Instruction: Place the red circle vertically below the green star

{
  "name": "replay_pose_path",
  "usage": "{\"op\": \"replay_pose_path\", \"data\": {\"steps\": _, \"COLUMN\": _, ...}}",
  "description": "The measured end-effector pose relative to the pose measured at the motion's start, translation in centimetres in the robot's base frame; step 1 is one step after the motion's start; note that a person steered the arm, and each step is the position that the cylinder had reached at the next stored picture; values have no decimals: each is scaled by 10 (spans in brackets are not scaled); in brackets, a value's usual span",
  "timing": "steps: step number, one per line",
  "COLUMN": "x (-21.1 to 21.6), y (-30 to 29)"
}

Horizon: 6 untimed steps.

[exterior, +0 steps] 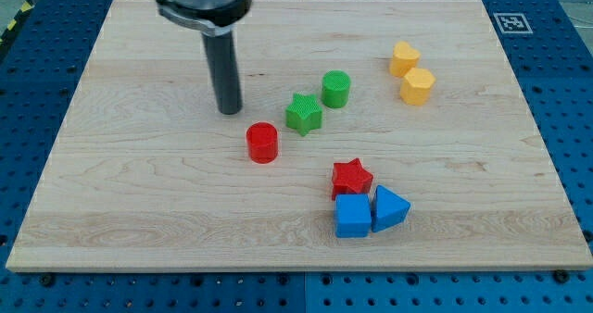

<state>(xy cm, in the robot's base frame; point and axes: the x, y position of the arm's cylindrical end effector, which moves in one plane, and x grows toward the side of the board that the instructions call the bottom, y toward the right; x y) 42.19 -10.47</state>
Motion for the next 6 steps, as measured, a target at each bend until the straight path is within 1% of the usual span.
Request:
{"op": "replay_pose_path", "data": {"steps": 1, "x": 29, "y": -3}}
{"op": "replay_pose_path", "data": {"steps": 2, "x": 56, "y": 11}}
{"op": "replay_pose_path", "data": {"steps": 4, "x": 89, "y": 73}}
{"op": "replay_pose_path", "data": {"steps": 5, "x": 78, "y": 55}}
{"op": "replay_pose_path", "data": {"steps": 6, "x": 40, "y": 40}}
